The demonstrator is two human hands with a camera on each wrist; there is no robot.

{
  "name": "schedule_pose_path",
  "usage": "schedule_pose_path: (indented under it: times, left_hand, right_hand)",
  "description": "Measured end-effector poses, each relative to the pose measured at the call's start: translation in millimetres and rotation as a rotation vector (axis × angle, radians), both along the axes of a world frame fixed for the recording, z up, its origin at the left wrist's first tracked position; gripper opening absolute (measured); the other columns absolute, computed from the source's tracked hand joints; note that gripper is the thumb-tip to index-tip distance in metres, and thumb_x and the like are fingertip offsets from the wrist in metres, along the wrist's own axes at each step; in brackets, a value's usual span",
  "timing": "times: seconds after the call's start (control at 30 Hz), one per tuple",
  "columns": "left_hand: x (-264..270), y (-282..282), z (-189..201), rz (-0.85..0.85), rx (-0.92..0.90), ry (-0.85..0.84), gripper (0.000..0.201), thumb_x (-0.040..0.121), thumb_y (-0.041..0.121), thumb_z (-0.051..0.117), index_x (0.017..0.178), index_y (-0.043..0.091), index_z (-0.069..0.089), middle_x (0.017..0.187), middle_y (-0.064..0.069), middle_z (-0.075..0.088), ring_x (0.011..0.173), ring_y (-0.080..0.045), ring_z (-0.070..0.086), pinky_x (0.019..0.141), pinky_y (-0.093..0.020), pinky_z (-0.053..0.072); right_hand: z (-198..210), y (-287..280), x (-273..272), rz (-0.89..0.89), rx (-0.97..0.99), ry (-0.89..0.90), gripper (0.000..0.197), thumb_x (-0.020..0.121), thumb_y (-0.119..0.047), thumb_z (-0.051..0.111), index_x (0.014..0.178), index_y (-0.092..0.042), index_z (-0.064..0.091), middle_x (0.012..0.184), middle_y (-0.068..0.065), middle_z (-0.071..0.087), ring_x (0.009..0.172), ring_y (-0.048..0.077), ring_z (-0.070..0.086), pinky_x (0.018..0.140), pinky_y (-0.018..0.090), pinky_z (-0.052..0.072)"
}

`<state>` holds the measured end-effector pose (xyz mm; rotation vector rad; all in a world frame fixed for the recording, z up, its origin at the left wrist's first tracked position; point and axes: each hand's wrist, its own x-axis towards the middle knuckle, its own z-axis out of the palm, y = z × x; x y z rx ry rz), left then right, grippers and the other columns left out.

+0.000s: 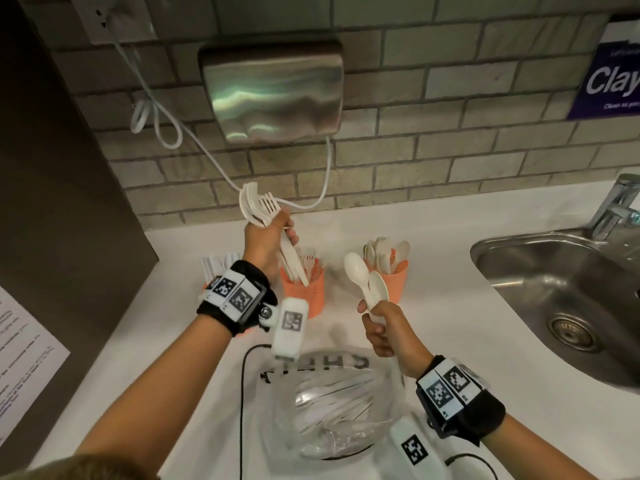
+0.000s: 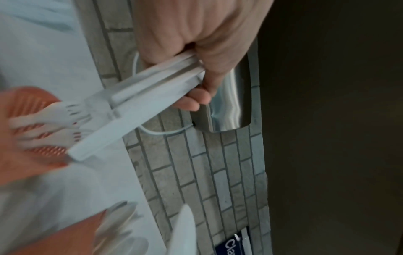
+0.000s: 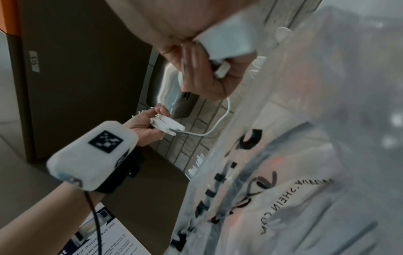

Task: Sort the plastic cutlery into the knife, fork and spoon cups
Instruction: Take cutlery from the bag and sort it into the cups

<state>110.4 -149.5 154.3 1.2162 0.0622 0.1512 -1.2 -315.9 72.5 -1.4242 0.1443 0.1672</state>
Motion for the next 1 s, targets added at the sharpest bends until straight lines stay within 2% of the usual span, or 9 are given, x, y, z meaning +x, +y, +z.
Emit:
schedule_pose_path:
  times: [0.1, 0.2, 0.53, 0.6, 0.7, 0.83, 0.9, 0.93, 1.0]
  left_hand:
    - [23.0, -1.1, 7.8, 0.053, 0.06, -0.143, 0.018, 0.093, 0.009, 0.052, 0.075, 0.012, 0.055, 0.05, 0.002, 0.062, 0.039, -0.007, 0.052, 0.044, -0.02, 0.05]
    - [43.8, -4.4, 1.6, 0.064, 0.145, -0.189, 0.019, 0.093, 0.015, 0.054, 0.075, 0.012, 0.057, 0.045, 0.004, 0.062, 0.041, -0.007, 0.055, 0.047, -0.021, 0.05]
    - [76.4, -21.3, -71.9, -0.062, 0.333, -0.087, 0.015, 0.086, 0.007, 0.064, 0.071, 0.009, 0.061, 0.049, 0.008, 0.065, 0.048, 0.001, 0.059, 0.055, -0.012, 0.05]
    - [76.8, -21.7, -81.7, -0.076, 0.344, -0.041, 0.015, 0.08, 0.004, 0.07, 0.074, 0.015, 0.06, 0.057, 0.005, 0.067, 0.057, -0.004, 0.062, 0.062, -0.018, 0.052]
    - [79.8, -18.2, -92.7, -0.091, 0.436, -0.059, 0.03, 0.075, -0.005, 0.07, 0.079, 0.02, 0.055, 0.073, -0.003, 0.062, 0.067, -0.011, 0.06, 0.067, -0.022, 0.049]
    - [77.9, -11.5, -101.2, -0.115, 0.612, -0.18, 0.035, 0.077, -0.008, 0.065, 0.09, 0.022, 0.052, 0.07, 0.002, 0.062, 0.061, 0.007, 0.058, 0.068, -0.008, 0.045]
    - [77.0, -7.0, -103.0, -0.113, 0.743, -0.256, 0.029, 0.081, -0.003, 0.064, 0.099, 0.018, 0.055, 0.073, 0.006, 0.062, 0.067, 0.009, 0.057, 0.07, -0.006, 0.043]
    - [75.3, -4.8, -102.5, -0.116, 0.8, -0.291, 0.023, 0.085, 0.001, 0.061, 0.103, 0.015, 0.057, 0.077, 0.005, 0.063, 0.073, 0.006, 0.059, 0.075, -0.01, 0.044]
    - [71.1, -1.5, -101.6, -0.13, 0.926, -0.33, 0.02, 0.094, 0.013, 0.052, 0.112, 0.01, 0.059, 0.097, -0.001, 0.066, 0.091, -0.011, 0.061, 0.087, -0.025, 0.046]
  right_hand:
    - [4.3, -3.0, 4.9, 0.013, -0.026, -0.019, 0.03, 0.098, -0.04, 0.029, 0.089, -0.02, 0.05, 0.046, -0.009, 0.023, 0.037, 0.005, 0.016, 0.037, 0.014, 0.014]
    - [6.9, -5.8, 7.7, 0.04, -0.055, -0.058, 0.044, 0.094, -0.054, 0.02, 0.097, -0.025, 0.053, 0.048, -0.008, 0.022, 0.04, 0.006, 0.016, 0.038, 0.015, 0.014]
    - [4.3, -19.1, 10.9, 0.009, 0.02, -0.064, 0.032, 0.097, -0.039, 0.026, 0.088, -0.018, 0.049, 0.049, -0.007, 0.027, 0.038, 0.005, 0.018, 0.035, 0.015, 0.016]
    - [2.6, -21.6, 12.0, 0.0, 0.027, -0.067, 0.032, 0.098, -0.038, 0.026, 0.086, -0.019, 0.048, 0.048, -0.007, 0.028, 0.037, 0.005, 0.019, 0.035, 0.015, 0.017]
    - [0.0, -24.1, 14.6, -0.012, 0.039, -0.085, 0.031, 0.098, -0.038, 0.027, 0.084, -0.019, 0.048, 0.048, -0.007, 0.029, 0.036, 0.005, 0.02, 0.035, 0.015, 0.018]
    - [-0.8, -22.1, 18.7, -0.009, 0.051, -0.102, 0.033, 0.09, -0.045, 0.032, 0.085, -0.018, 0.049, 0.048, -0.006, 0.029, 0.036, 0.005, 0.02, 0.036, 0.015, 0.017]
    - [-0.1, -19.4, 20.3, -0.006, 0.048, -0.106, 0.037, 0.086, -0.049, 0.032, 0.084, -0.017, 0.049, 0.048, -0.007, 0.029, 0.036, 0.005, 0.02, 0.037, 0.016, 0.016]
    - [0.3, -17.9, 21.2, -0.005, 0.045, -0.099, 0.039, 0.085, -0.052, 0.03, 0.084, -0.018, 0.049, 0.048, -0.007, 0.028, 0.037, 0.005, 0.019, 0.037, 0.016, 0.016]
    - [0.6, -15.2, 23.0, -0.003, 0.057, -0.064, 0.046, 0.088, -0.057, 0.023, 0.085, -0.02, 0.051, 0.047, -0.008, 0.026, 0.037, 0.005, 0.018, 0.036, 0.015, 0.016]
